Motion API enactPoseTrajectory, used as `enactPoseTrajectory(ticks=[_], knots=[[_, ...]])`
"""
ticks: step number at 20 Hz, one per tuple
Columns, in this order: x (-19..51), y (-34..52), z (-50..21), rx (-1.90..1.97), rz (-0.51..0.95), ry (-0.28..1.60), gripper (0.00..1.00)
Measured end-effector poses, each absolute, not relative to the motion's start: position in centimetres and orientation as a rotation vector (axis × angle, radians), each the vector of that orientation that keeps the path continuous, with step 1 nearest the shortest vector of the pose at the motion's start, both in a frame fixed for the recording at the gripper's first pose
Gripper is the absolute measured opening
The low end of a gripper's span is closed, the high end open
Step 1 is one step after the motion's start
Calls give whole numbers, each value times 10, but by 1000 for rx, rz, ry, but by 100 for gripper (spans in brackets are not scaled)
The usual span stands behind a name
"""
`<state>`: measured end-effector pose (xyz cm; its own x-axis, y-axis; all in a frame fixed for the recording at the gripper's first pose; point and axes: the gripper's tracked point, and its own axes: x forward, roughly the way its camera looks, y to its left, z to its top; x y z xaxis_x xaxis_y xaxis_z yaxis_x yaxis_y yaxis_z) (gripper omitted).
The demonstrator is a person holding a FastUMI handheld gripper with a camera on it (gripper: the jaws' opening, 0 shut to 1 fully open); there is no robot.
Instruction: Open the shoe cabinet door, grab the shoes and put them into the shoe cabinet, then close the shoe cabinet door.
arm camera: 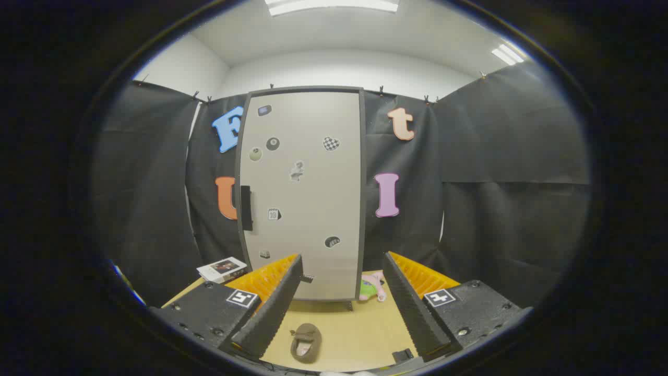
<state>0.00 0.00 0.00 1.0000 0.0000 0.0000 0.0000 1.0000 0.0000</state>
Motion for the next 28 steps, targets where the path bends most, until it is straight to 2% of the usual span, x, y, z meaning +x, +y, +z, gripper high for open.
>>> enactPoseTrajectory(ticks=[17, 25, 28], knots=[[16, 18, -8, 20, -15, 35, 100], [61, 67, 4, 36, 13, 51, 100], [96, 107, 10, 47, 70, 53, 100]])
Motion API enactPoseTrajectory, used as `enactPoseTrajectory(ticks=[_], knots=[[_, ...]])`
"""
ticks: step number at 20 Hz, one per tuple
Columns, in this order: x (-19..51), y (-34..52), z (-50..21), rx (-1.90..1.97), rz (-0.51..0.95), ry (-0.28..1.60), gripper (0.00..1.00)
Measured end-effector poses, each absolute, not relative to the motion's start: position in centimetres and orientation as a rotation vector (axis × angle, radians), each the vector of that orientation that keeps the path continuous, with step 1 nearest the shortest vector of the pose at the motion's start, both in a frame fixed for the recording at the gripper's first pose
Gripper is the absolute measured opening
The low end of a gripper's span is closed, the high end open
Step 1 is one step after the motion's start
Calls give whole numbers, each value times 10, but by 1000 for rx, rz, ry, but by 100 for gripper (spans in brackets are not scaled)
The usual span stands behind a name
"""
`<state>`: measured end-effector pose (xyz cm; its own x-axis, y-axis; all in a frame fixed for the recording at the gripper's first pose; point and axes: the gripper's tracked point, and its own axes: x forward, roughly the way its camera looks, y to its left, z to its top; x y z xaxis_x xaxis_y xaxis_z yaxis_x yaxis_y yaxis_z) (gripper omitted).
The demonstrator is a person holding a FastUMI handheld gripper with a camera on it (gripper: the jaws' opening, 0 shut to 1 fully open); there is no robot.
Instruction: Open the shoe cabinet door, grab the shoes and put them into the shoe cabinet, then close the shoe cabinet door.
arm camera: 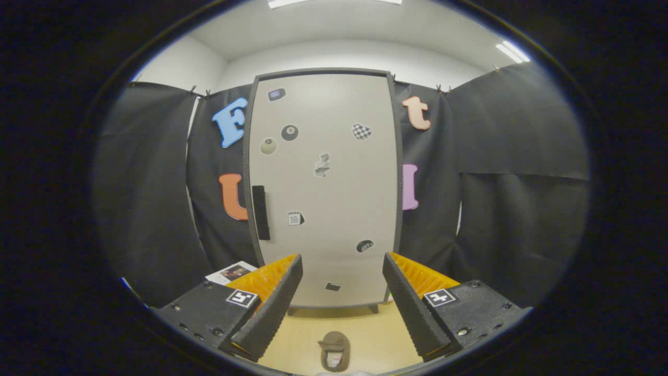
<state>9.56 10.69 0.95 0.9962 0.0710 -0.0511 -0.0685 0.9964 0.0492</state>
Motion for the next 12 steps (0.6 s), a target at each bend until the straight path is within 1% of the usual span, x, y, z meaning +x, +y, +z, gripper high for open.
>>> enactPoseTrajectory(ticks=[5, 10, 11, 12], knots=[[162, 172, 11, 81, 175, 87, 100], [229, 221, 13, 83, 236, 95, 100], [239, 232, 11, 91, 249, 105, 99], [249, 241, 12, 97, 261, 111, 97]])
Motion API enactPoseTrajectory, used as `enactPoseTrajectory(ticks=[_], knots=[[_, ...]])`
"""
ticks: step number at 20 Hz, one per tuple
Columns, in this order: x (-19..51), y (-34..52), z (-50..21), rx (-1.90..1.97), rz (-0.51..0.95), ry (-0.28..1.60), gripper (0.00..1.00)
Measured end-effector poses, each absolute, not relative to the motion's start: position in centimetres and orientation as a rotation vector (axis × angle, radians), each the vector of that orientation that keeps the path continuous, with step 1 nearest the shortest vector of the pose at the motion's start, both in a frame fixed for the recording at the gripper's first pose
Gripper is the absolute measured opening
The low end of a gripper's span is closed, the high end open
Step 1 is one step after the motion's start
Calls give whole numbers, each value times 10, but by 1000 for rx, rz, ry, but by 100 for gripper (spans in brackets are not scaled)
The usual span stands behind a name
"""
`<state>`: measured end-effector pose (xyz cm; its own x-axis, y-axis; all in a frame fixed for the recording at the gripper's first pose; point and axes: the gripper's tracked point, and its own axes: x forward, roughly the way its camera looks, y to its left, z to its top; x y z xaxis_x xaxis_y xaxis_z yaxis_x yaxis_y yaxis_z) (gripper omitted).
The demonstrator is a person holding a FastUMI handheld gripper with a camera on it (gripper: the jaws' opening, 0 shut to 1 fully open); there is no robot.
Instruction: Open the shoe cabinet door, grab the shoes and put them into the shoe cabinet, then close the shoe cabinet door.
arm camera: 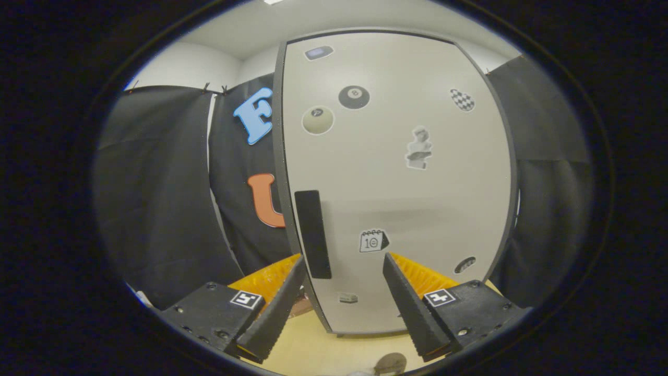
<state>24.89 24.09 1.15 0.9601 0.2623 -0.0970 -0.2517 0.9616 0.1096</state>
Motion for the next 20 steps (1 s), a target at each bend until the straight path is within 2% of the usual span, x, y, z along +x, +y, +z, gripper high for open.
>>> enactPoseTrajectory(ticks=[5, 10, 14, 20], knots=[[294, 270, 7, 84, 277, 147, 90], [306, 279, 2, 74, 244, 160, 67], [307, 273, -1, 25, 193, 152, 41], [300, 272, -5, 35, 290, 175, 34]])
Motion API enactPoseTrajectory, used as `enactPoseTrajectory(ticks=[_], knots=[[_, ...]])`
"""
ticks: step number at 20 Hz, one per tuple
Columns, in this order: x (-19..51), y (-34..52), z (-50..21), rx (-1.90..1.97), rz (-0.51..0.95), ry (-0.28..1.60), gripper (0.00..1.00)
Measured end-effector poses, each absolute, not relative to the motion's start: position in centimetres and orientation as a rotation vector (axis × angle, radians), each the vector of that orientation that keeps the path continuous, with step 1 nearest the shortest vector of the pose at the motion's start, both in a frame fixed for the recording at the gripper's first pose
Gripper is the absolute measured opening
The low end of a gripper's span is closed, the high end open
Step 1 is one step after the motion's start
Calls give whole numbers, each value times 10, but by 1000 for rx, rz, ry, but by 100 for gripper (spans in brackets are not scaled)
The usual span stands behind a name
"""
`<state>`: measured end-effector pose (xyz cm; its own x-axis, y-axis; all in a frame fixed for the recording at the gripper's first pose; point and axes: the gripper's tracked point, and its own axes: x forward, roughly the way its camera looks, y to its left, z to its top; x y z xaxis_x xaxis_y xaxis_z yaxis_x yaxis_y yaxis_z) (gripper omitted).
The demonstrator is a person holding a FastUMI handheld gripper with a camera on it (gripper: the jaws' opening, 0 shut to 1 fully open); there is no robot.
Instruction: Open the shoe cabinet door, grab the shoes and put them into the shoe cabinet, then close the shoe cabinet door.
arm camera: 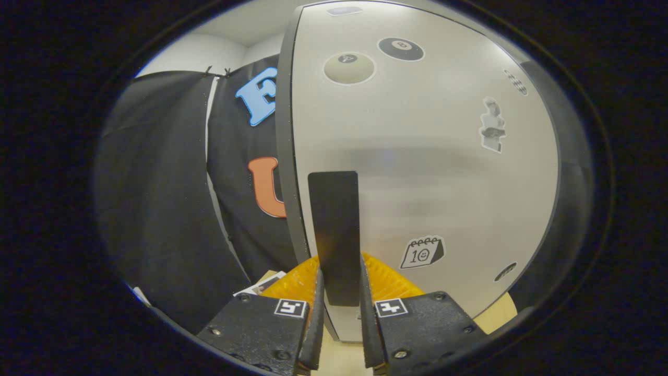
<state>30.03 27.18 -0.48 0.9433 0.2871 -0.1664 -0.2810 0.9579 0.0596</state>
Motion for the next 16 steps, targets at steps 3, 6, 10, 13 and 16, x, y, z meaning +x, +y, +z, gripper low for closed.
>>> enactPoseTrajectory(ticks=[3, 6, 10, 13, 16], knots=[[281, 268, -8, 23, 321, 170, 31], [250, 254, -6, 28, 349, 176, 30], [210, 236, -12, 13, 380, 174, 28], [180, 216, -13, 29, 397, 181, 27], [180, 211, -13, 18, 383, 176, 27]])
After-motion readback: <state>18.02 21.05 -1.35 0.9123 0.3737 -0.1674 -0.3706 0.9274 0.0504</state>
